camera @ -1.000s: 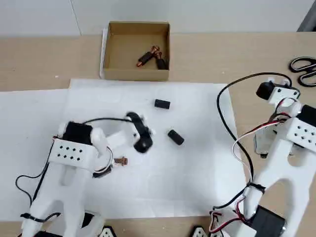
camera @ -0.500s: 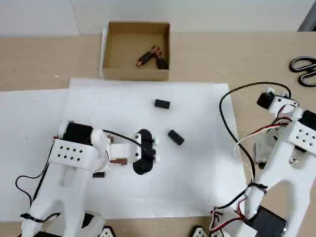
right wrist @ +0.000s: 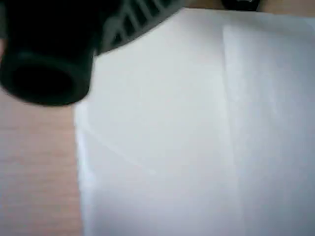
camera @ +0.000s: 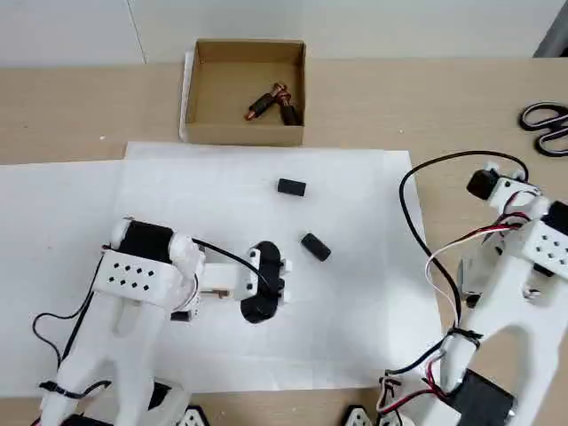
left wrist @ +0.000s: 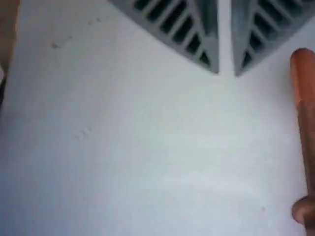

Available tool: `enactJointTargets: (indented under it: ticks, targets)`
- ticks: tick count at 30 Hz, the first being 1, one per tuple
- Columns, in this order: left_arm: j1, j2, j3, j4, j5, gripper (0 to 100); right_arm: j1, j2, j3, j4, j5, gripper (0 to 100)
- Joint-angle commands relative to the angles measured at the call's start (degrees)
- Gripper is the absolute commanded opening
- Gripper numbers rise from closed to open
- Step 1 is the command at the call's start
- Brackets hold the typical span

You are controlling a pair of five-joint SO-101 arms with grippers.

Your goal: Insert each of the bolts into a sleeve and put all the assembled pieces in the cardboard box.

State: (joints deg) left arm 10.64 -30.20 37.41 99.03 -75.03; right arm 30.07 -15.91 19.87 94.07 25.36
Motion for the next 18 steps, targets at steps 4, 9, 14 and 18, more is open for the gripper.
enactJointTargets:
  ticks: [4, 9, 14, 18]
  targets:
    - [3.5, 0.0, -0.1, -2.7, 5.8, 1, 0.6, -2.4, -0.2, 0.7, 0.2, 0.5]
    - [3.4, -0.4, 0.2, -7.9, 9.7, 1, 0.6, -3.7, -0.1, 1.4, 0.2, 0.5]
    - [3.9, 0.0, 1.8, -8.0, 7.5, 5, 0.6, -9.4, -0.1, 1.5, 0.4, 0.3]
    - [3.6, -0.1, 3.6, -8.0, 4.7, 12, 0.6, -12.6, 2.6, 1.5, 0.6, 0.3]
